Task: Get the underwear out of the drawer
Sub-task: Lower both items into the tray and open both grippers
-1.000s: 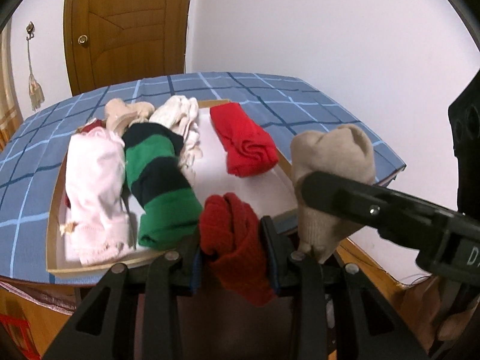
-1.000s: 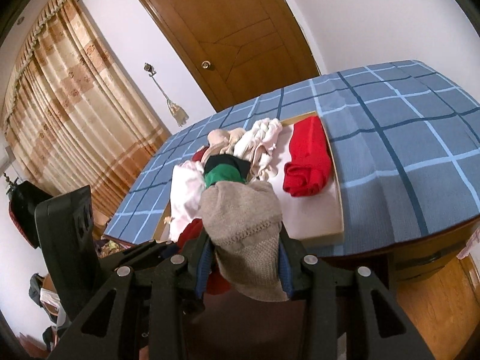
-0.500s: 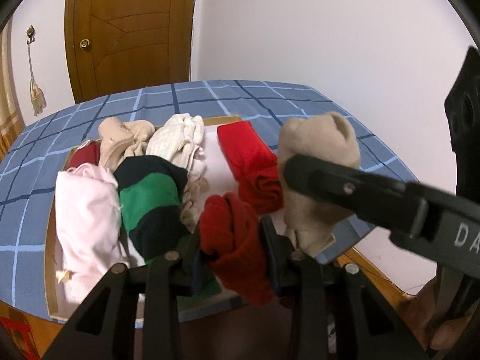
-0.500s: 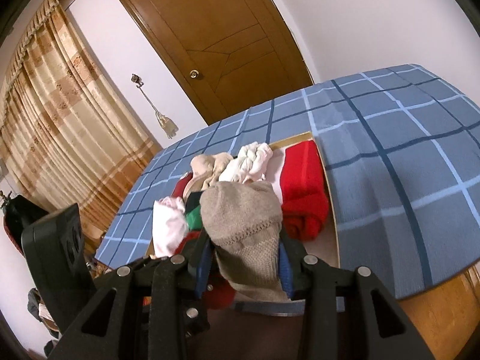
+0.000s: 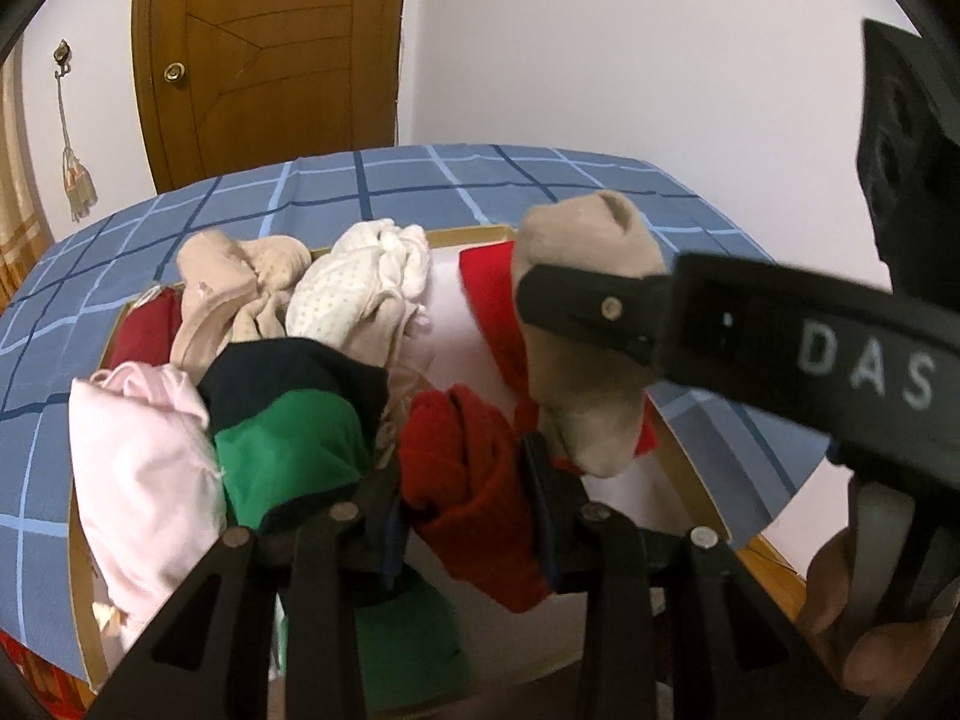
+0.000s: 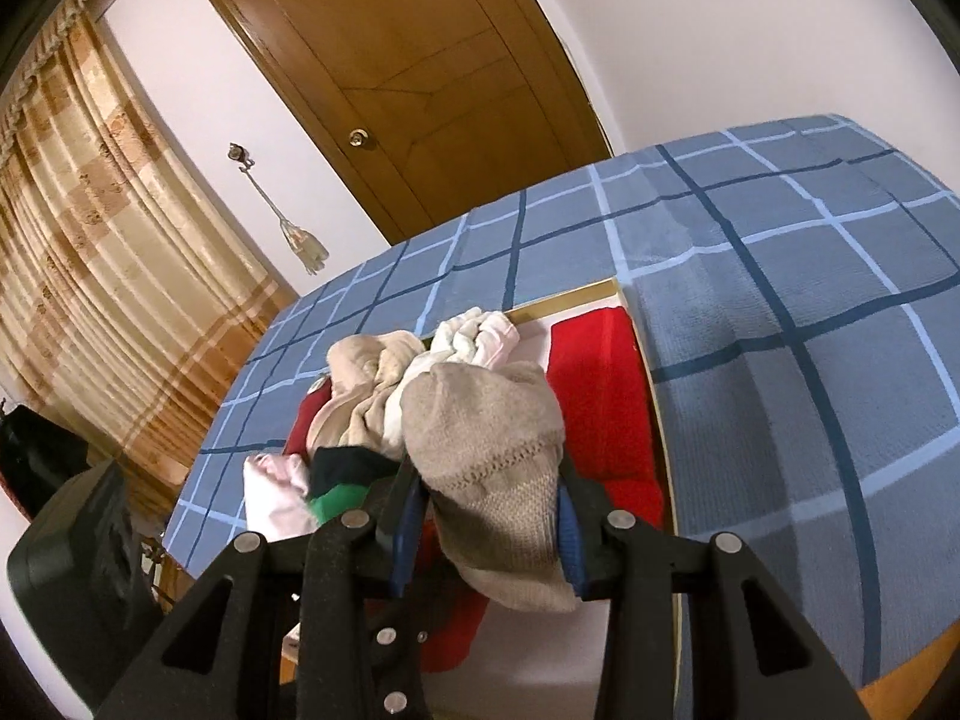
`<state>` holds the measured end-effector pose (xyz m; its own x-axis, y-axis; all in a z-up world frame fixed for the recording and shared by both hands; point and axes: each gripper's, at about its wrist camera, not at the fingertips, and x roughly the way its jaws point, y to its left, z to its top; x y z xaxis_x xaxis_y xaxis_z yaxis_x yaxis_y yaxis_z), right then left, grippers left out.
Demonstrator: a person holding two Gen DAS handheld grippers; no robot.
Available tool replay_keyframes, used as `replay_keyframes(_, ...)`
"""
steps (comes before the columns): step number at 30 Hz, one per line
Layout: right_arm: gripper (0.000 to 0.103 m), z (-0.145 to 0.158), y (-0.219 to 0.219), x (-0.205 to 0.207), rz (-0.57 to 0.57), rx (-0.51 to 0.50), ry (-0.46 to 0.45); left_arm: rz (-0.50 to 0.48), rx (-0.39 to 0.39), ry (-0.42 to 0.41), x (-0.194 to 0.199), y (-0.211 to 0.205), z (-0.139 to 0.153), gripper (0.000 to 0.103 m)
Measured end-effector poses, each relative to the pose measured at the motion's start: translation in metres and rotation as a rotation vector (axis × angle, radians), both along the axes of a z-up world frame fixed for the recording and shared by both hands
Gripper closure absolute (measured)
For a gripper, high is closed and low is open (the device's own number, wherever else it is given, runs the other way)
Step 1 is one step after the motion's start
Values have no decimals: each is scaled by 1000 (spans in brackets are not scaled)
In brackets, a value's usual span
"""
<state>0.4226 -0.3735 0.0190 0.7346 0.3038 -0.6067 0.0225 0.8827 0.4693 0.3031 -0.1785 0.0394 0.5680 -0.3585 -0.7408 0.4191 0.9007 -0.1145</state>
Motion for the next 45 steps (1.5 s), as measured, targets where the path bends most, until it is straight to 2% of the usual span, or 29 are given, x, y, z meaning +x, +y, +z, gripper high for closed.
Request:
replay_keyframes(9,62,-14,-2,29,-14,-2,51,12,18,9,14,-4,-8,70)
replay_keyframes(17,62,-20,3,52,-16,-14,74,79,47,14,35,-3,-19,70)
replay_keyframes(25,62,-29,9,72,16,-6,99,90,51,-1,34,-6,-25,70)
replay_keyframes(32,63,-37,9,79,51,11,94,97,69,-46,29,-14,-33,67)
replay_keyframes(34,62,-37,9,79,60,9,83,93,66,-45,26,-15,-34,65)
replay_keyframes(35,60,-37,9,78,68,12,71,84,65,-44,25,-15,-35,60)
replay_keyframes(38,56,-37,4,73,77,44,51,63,76,-42,20,-19,-35,53)
replay_keyframes(39,54,-36,1,70,74,62,48,66,64,-33,19,-18,-34,50)
replay_keyframes(42,38,-30,-3,62,95,101,10,75,38,-9,17,-15,-32,44)
replay_keyframes(45,37,-25,-6,56,110,123,-21,75,35,-4,12,-15,-29,37)
